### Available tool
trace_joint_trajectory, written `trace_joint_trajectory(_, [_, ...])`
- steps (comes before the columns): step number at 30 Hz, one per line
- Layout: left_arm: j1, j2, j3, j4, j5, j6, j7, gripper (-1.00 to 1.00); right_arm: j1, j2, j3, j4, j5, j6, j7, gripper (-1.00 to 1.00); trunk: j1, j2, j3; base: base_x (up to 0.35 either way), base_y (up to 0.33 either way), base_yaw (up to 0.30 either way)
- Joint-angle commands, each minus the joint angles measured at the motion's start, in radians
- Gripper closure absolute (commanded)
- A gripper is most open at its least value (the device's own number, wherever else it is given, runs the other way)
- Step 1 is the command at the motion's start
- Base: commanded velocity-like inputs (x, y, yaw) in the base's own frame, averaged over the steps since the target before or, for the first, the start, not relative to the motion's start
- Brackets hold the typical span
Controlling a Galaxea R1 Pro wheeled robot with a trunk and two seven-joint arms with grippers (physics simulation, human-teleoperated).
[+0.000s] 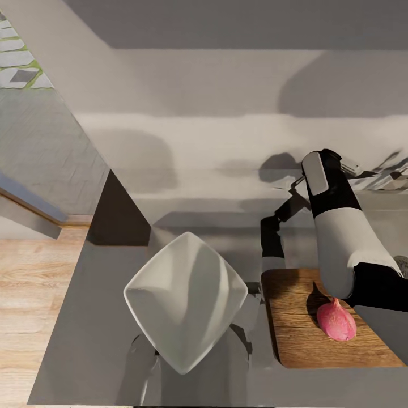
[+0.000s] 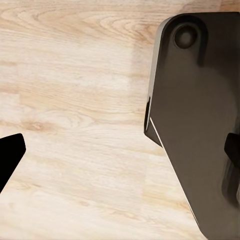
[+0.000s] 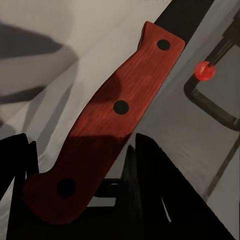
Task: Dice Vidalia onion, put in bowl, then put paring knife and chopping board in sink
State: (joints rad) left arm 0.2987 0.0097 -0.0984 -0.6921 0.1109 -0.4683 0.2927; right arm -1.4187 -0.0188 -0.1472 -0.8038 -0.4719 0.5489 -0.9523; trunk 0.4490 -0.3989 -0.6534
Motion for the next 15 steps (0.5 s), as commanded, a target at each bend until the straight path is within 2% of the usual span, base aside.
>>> trace_joint_trajectory(1, [0.000,0.001,-0.006,-0.001,0.010,-0.003,0.005,-1.00,0.000,-0.001,0.000,0.047,-0.005,0.014,-0.006,1.00,0.001,-0.001,-0.001,0.000,0.000,0.000])
trace_joint_trajectory(15, [0.000,0.001,-0.006,-0.001,0.010,-0.003,0.005,-1.00,0.000,-0.003,-0.002,0.049,-0.003,0.011,-0.007,1.00,0.001,-0.001,-0.001,0.000,0.000,0.000])
